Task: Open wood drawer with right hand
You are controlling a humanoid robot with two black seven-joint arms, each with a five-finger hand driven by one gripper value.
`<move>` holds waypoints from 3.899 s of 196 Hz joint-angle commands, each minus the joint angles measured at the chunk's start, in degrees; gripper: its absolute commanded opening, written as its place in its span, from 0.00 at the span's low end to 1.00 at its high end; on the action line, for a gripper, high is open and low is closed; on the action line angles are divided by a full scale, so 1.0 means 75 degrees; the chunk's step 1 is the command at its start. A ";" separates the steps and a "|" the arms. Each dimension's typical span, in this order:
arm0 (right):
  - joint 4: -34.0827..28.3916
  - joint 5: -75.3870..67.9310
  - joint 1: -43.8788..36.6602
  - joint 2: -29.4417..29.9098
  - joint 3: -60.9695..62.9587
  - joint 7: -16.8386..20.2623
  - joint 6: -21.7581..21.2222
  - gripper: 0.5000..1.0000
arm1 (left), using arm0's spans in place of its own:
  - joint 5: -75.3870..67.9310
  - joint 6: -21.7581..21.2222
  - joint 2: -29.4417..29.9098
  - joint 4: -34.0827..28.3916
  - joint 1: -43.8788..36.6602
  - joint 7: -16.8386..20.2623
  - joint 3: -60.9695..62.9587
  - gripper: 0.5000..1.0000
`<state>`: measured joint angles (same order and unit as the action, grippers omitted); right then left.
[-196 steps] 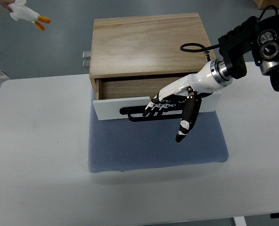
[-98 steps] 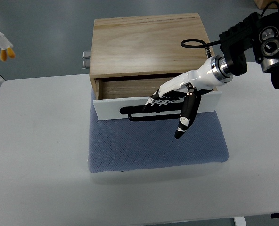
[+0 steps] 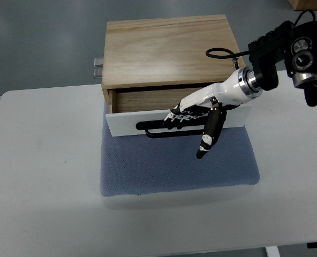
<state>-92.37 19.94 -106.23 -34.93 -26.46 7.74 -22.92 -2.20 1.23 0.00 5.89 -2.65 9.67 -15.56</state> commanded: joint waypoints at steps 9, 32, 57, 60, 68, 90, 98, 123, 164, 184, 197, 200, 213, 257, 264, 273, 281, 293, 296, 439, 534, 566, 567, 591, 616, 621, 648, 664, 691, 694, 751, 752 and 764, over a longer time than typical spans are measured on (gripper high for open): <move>0.0000 0.0002 0.0019 0.0051 0.0000 0.0000 0.0067 0.89 | 0.0000 0.0000 0.0000 0.0000 0.0001 0.0000 0.0000 1.00; 0.0000 0.0002 0.0113 0.0098 0.0000 0.0000 0.0090 0.89 | 0.0000 0.0000 0.0000 0.0000 -0.0010 0.0000 0.0000 1.00; 0.0000 0.0002 0.0136 0.0098 0.0000 0.0000 0.0102 0.89 | 0.0000 0.0000 0.0000 0.0000 -0.0010 0.0000 0.0000 1.00; 0.0000 0.0002 0.0136 0.0098 0.0000 0.0000 0.0102 0.89 | 0.0000 0.0000 0.0000 0.0000 -0.0010 0.0000 0.0000 1.00; 0.0000 0.0002 0.0183 0.0098 0.0000 0.0000 0.0114 0.89 | 0.0000 0.0000 0.0000 0.0000 -0.0010 0.0000 0.0000 1.00; 0.0000 0.0002 0.0206 0.0110 0.0012 0.0000 0.0114 0.89 | 0.0000 0.0000 0.0000 0.0000 0.0001 0.0000 0.0000 1.00; 0.0000 0.0002 0.0218 0.0110 0.0012 0.0000 0.0102 0.89 | 0.0000 0.0000 0.0000 0.0000 0.0001 0.0000 0.0000 1.00; -0.0012 0.0002 0.0241 0.0110 0.0012 0.0000 0.0067 0.89 | 0.0000 0.0000 0.0000 0.0000 0.0001 0.0000 0.0000 1.00; -0.0047 0.0002 0.0218 0.0040 0.0000 0.0000 -0.0108 0.89 | 0.0000 0.0000 0.0000 0.0000 0.0001 0.0000 0.0000 1.00; -0.0082 -0.0010 0.0206 0.0004 0.0000 0.0000 -0.0261 0.89 | 0.0000 0.0000 0.0000 0.0000 0.0001 0.0000 0.0000 1.00; -0.0094 -0.0010 0.0195 -0.0007 0.0000 0.0000 -0.0320 0.89 | 0.0000 0.0000 0.0000 0.0000 0.0001 0.0000 0.0000 1.00; -0.0106 -0.0010 0.0195 -0.0007 0.0000 0.0000 -0.0331 0.89 | 0.0000 0.0000 0.0000 0.0000 0.0001 0.0000 0.0000 1.00; -0.0118 -0.0010 0.0183 -0.0007 0.0000 0.0000 -0.0378 0.89 | 0.0000 0.0000 0.0000 0.0000 -0.0010 0.0000 0.0000 1.00; -0.0234 -0.0010 0.0148 -0.0007 0.0000 -0.0012 -0.0589 0.89 | 0.0000 0.0000 0.0000 0.0000 0.0001 0.0000 0.0000 1.00; -0.0270 -0.0010 0.0148 -0.0007 0.0000 0.0000 -0.0589 0.89 | 0.0000 0.0000 0.0000 0.0000 0.0001 0.0000 0.0000 1.00; -0.0293 -0.0010 0.0136 -0.0019 0.0000 0.0000 -0.0589 0.89 | 0.0000 0.0000 0.0000 0.0000 0.0001 0.0000 0.0000 1.00; -0.0328 -0.0010 0.0136 -0.0019 0.0000 -0.0012 -0.0589 0.89 | 0.0000 0.0000 0.0000 0.0000 -0.0010 0.0000 0.0000 1.00; -0.0328 -0.0010 0.0113 -0.0019 0.0000 -0.0012 -0.0589 0.89 | 0.0000 0.0000 0.0000 0.0000 0.0001 0.0000 0.0000 1.00; -0.0328 -0.0010 0.0113 -0.0019 0.0000 -0.0012 -0.0589 0.89 | 0.0000 0.0000 0.0000 0.0000 -0.0010 0.0000 0.0000 1.00; -0.0328 -0.0256 -0.0544 -0.0242 0.0469 -0.0059 -0.0964 0.89 | 0.0000 0.0000 0.0000 0.0000 0.0001 0.0000 0.0000 1.00; 0.1101 -0.0279 0.1085 -0.0570 0.4219 -0.0106 0.0020 0.89 | 0.0000 0.0000 0.0000 0.0000 0.0001 0.0000 0.0000 1.00; 0.2237 -0.0268 0.2022 -0.0406 0.5613 -0.0118 0.0559 0.89 | 0.0000 0.0000 0.0000 0.0000 0.0001 0.0000 0.0000 1.00; 0.2238 -0.0268 0.2023 -0.0406 0.5614 -0.0118 0.0559 0.89 | 0.0000 0.0000 0.0000 0.0000 0.0001 0.0000 0.0000 1.00; 0.3070 -0.0268 0.2363 -0.0171 0.6235 -0.0387 0.0934 0.89 | 0.0000 0.0000 0.0000 0.0000 0.0001 0.0000 0.0000 1.00; 0.3866 -0.0268 0.3007 0.0075 0.6984 -0.0879 0.1649 0.89 | 0.0000 0.0000 0.0000 0.0000 0.0001 0.0000 0.0000 1.00; 0.3983 -0.0268 0.3100 0.0110 0.7090 -0.0938 0.1777 0.89 | 0.0000 0.0000 0.0000 0.0000 0.0001 0.0000 0.0000 1.00; 0.4640 -0.0279 0.3570 0.0262 0.7664 -0.1207 0.2399 0.89 | 0.0000 0.0000 0.0000 0.0000 -0.0010 0.0000 0.0000 1.00; 0.5003 -0.0443 0.3851 0.0391 0.8179 -0.1254 0.2622 0.89 | 0.0000 0.0000 0.0000 0.0000 -0.0010 0.0000 0.0000 1.00; 0.5636 -0.0935 0.4249 0.0485 0.8836 -0.1254 0.2669 0.89 | 0.0000 0.0000 0.0000 0.0000 0.0001 0.0000 0.0000 1.00; 0.5636 -0.0935 0.4249 0.0485 0.8836 -0.1254 0.2669 0.89 | 0.0000 0.0000 0.0000 0.0000 0.0001 0.0000 0.0000 1.00; 0.7780 -0.1393 0.5058 0.1082 1.0078 -0.1254 0.2235 0.89 | 0.0000 0.0000 0.0000 0.0000 0.0001 0.0000 0.0000 1.00; 0.7781 -0.1393 0.5058 0.1083 1.0079 -0.1254 0.2235 0.89 | 0.0000 0.0000 0.0000 0.0000 0.0001 0.0000 0.0000 1.00; 0.8120 -0.1393 0.5257 0.1328 1.0266 -0.1254 0.2013 0.89 | 0.0000 0.0000 0.0000 0.0000 0.0001 0.0000 0.0000 1.00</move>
<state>-36.21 9.73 -69.15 -27.59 47.95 -1.74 -5.44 -2.20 1.23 0.00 5.89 -2.62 9.67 -15.56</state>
